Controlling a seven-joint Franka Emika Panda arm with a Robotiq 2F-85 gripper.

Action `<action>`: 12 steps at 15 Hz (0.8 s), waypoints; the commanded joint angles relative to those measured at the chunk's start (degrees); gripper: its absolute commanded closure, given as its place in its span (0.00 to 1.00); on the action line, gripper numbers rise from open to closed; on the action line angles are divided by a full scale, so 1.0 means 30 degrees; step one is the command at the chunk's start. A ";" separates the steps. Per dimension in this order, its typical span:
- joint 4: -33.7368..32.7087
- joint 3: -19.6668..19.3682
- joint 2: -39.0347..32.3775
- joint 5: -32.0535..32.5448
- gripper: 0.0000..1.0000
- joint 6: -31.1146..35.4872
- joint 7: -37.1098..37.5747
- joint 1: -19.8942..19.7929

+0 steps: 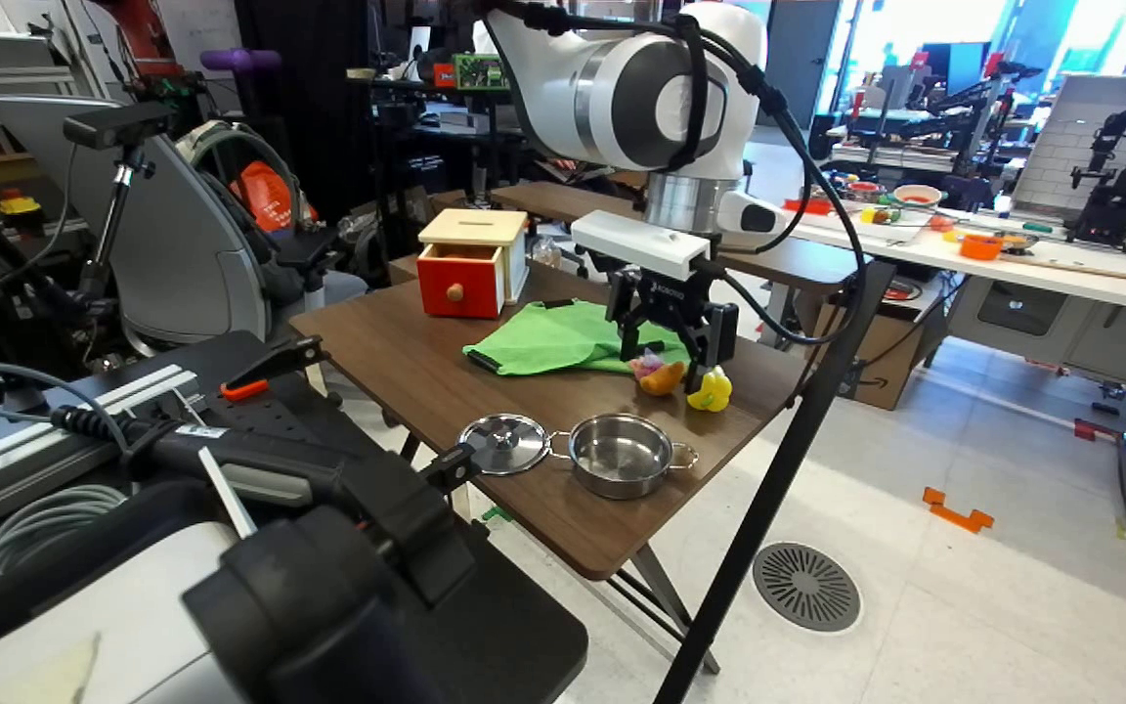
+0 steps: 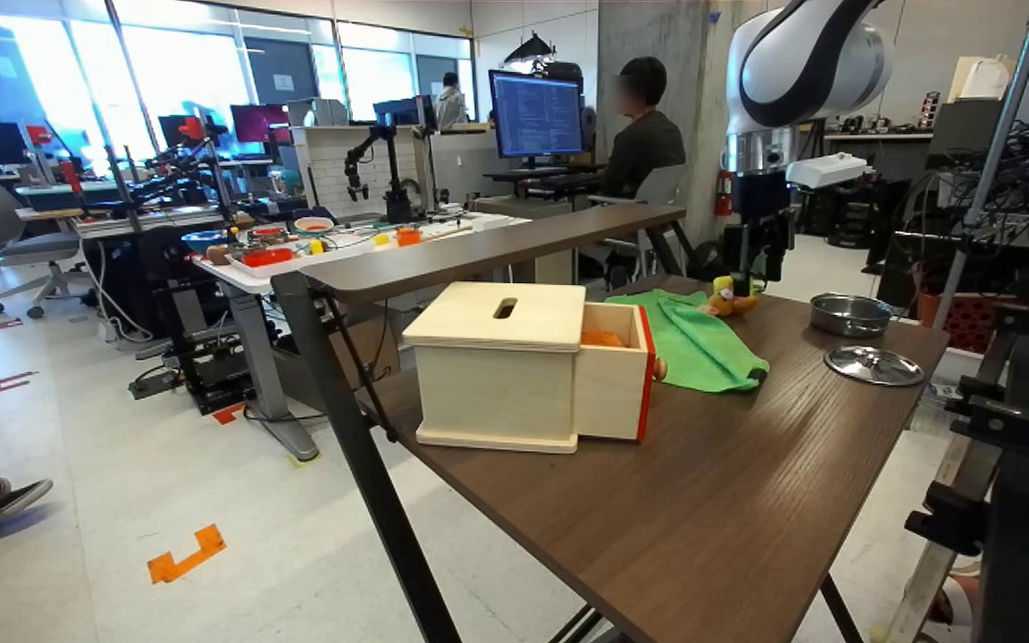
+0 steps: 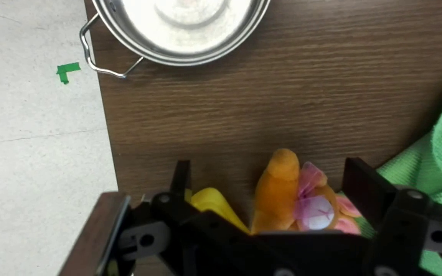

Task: Put the brown plushy in the open drawer

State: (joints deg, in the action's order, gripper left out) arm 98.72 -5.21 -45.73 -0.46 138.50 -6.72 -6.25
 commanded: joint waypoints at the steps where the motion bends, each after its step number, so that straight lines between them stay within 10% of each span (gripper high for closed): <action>1: -0.0934 0.0092 -0.0701 0.0308 0.00 0.0431 0.0644 0.0048; 12: -0.1473 0.0447 -0.1226 0.0241 0.00 0.0879 0.0681 0.0353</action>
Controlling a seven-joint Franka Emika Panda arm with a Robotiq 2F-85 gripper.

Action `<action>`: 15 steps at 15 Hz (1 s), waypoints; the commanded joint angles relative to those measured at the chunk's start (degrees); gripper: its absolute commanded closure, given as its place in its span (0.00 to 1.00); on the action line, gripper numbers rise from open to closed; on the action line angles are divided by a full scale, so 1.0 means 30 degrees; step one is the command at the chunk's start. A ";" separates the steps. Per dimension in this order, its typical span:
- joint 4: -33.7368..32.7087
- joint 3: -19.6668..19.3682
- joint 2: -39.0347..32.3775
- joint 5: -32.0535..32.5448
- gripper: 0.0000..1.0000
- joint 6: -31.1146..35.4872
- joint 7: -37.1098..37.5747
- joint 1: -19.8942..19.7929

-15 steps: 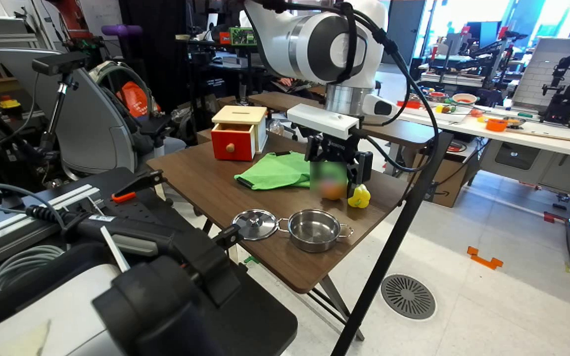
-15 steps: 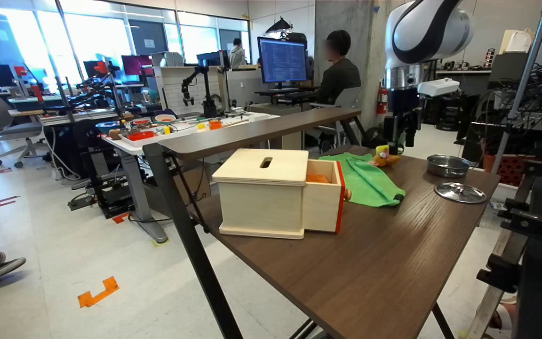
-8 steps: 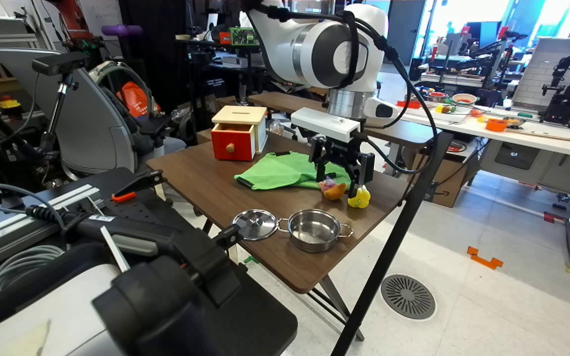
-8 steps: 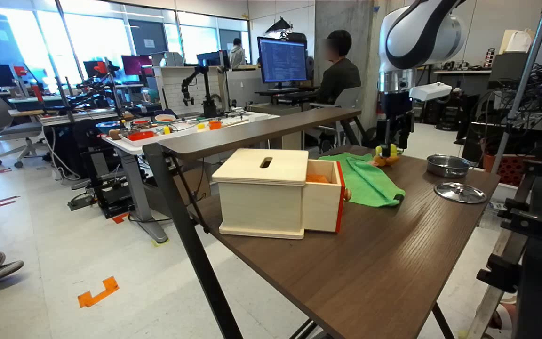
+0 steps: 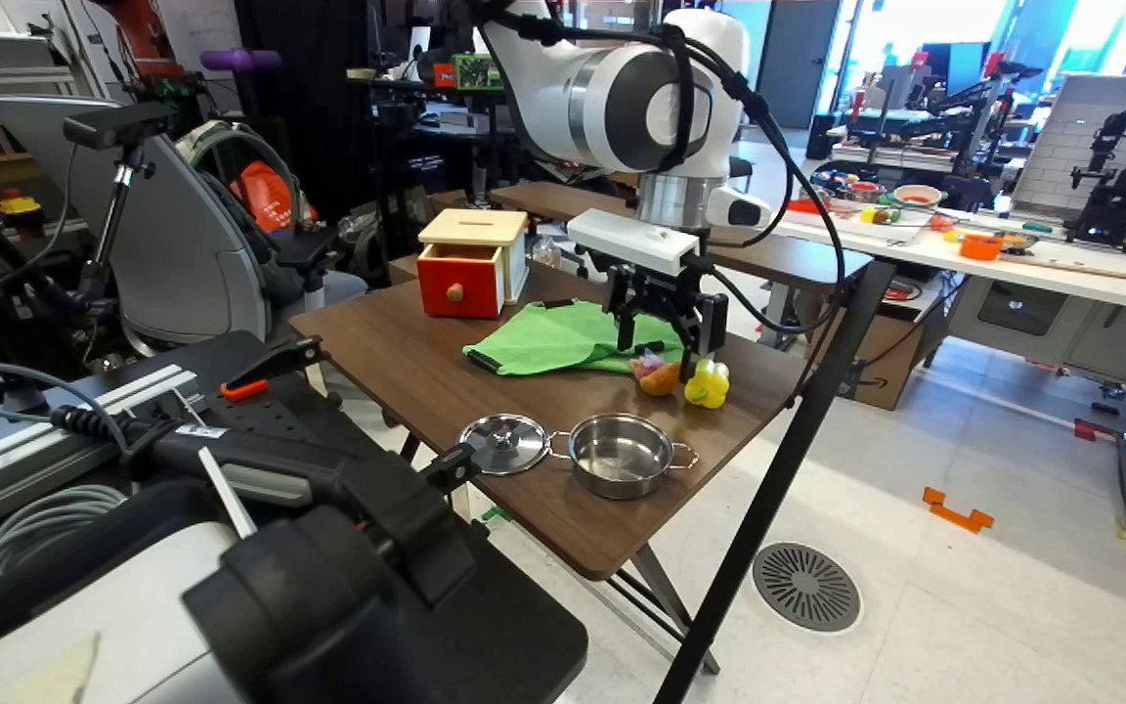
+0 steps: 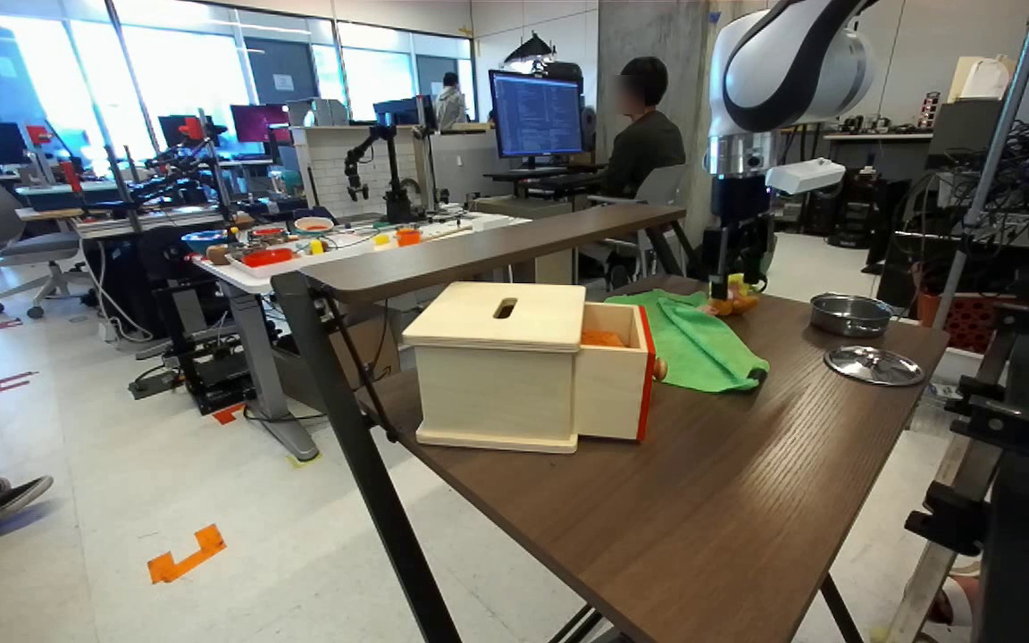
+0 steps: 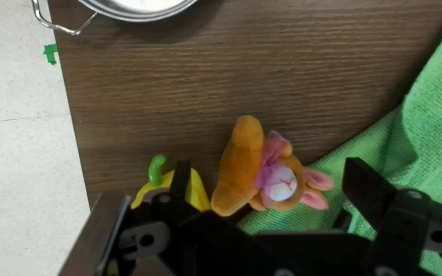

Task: Put the brown plushy in the open drawer

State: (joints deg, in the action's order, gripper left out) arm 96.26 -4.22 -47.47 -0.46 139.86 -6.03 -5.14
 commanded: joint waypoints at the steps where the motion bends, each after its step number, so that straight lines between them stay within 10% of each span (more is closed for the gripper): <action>1: -0.0719 0.0118 -0.0736 0.0238 0.00 0.0433 0.0449 -0.0031; 15: 0.0187 0.0135 0.0349 0.0163 0.99 0.1289 -0.0074 -0.0574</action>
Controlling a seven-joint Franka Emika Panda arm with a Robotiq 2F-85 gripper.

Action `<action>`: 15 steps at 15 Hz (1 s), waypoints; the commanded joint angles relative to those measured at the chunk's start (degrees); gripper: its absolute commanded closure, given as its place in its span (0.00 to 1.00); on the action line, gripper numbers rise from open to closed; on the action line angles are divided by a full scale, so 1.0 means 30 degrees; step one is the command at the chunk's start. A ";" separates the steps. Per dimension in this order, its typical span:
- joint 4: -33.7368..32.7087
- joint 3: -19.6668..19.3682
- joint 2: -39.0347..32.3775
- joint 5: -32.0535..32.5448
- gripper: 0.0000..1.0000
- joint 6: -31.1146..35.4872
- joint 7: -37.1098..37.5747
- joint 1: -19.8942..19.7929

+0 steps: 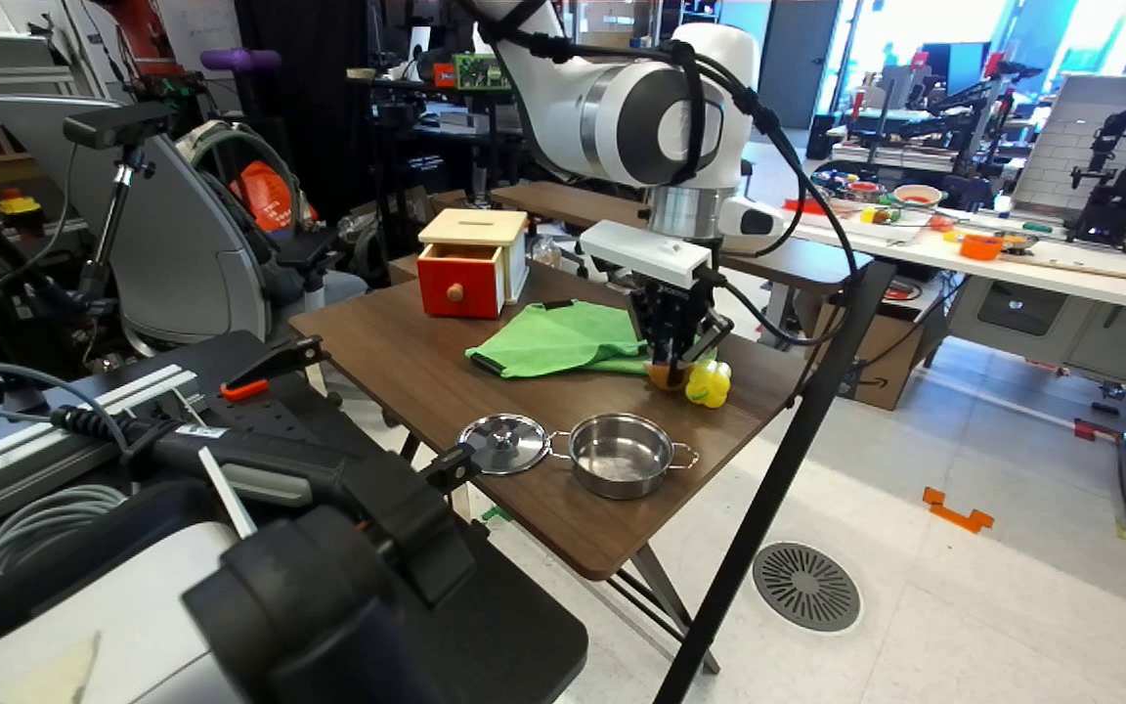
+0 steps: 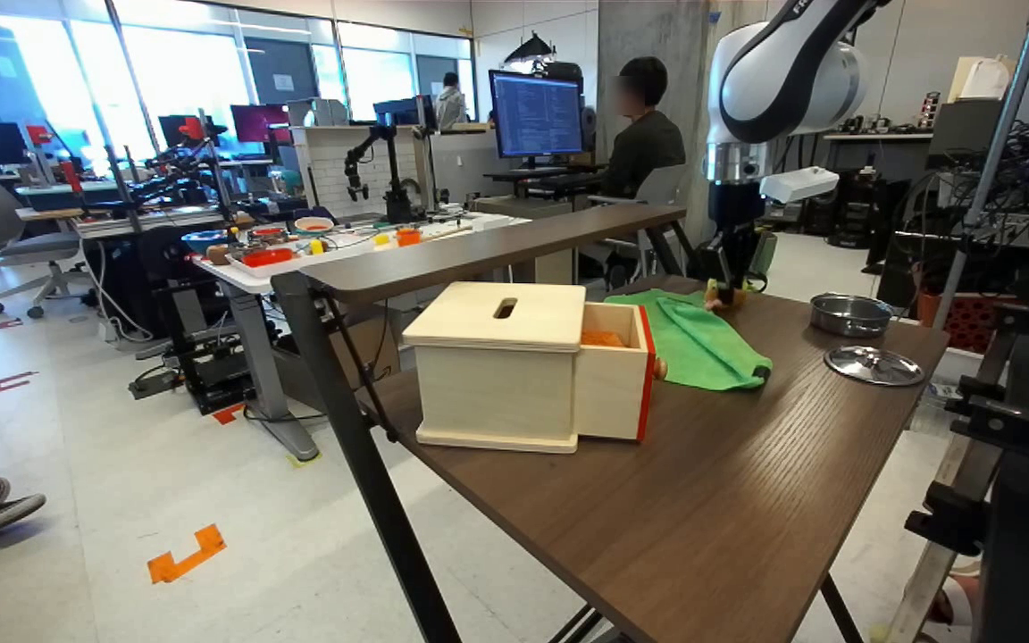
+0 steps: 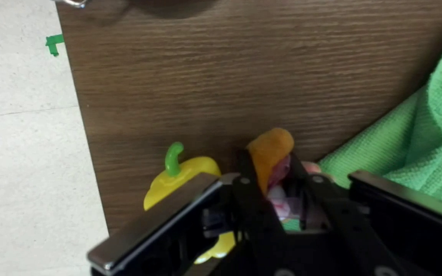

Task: Put the brown plushy in the open drawer

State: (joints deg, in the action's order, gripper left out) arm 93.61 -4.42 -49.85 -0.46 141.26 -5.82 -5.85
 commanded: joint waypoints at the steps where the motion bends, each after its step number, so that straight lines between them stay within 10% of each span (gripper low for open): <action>1: 0.1355 0.0240 0.1482 0.0183 0.95 0.1031 -0.0234 -0.0370; 15: 0.2146 0.2018 0.4664 0.1329 0.96 0.2262 -0.0829 0.2044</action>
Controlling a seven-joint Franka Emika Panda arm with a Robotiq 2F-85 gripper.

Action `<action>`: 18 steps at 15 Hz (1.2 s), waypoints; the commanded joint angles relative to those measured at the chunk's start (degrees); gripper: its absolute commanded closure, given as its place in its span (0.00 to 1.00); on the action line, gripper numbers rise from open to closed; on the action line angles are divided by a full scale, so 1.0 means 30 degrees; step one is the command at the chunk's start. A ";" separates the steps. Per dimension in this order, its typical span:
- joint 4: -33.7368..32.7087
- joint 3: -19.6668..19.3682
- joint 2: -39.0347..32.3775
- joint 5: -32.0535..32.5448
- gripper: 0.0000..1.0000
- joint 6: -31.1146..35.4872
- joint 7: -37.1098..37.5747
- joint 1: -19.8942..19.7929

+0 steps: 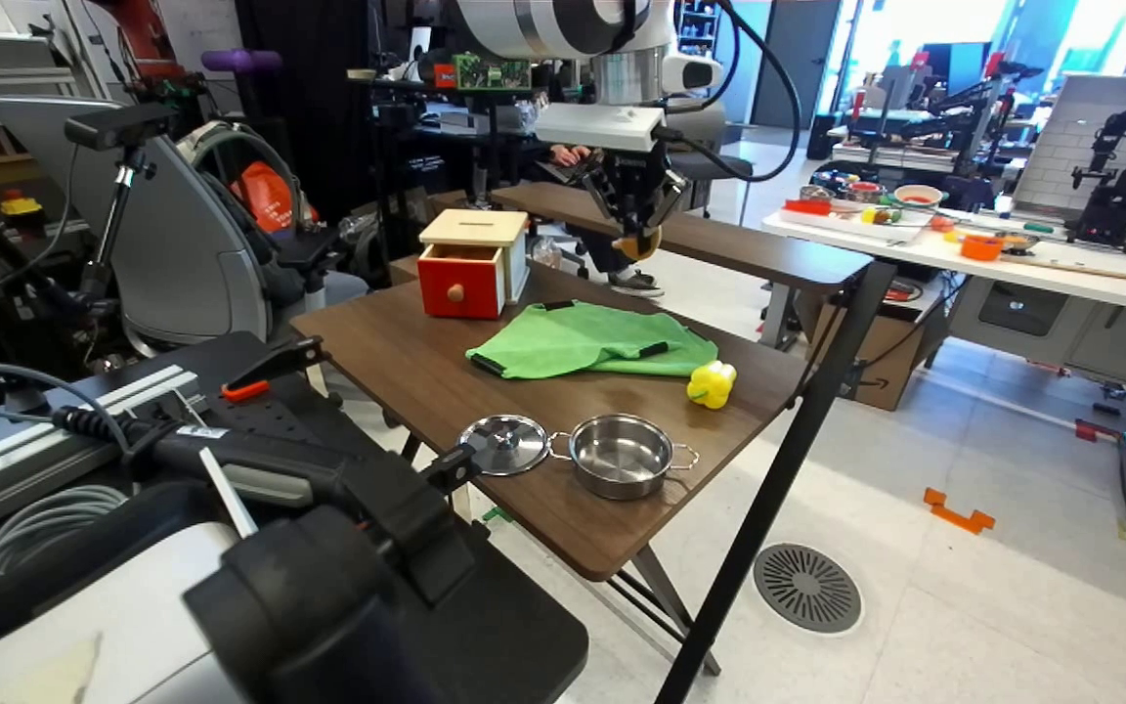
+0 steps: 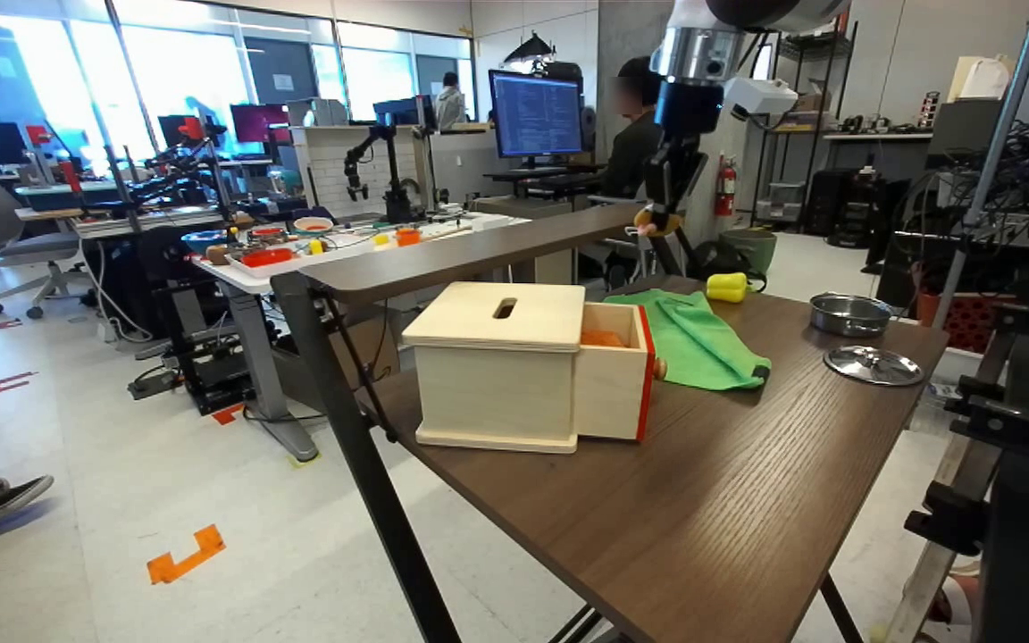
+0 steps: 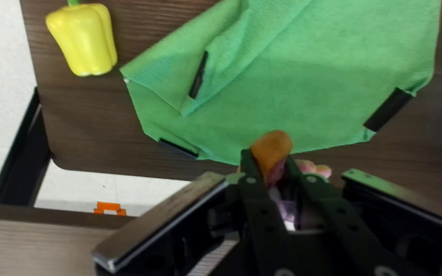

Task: Put the brown plushy in the open drawer

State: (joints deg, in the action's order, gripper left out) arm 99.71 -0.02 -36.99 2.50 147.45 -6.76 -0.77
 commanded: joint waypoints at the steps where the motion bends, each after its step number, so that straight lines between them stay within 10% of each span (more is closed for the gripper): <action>1: -0.0098 0.0809 0.0299 0.0386 0.96 0.0033 -0.0651 0.0508; 18: 0.0076 0.3605 -0.0702 0.0460 0.96 -0.0839 -0.3786 0.1853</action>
State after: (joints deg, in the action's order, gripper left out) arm 100.44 10.53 -38.45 3.08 146.07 -17.08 3.85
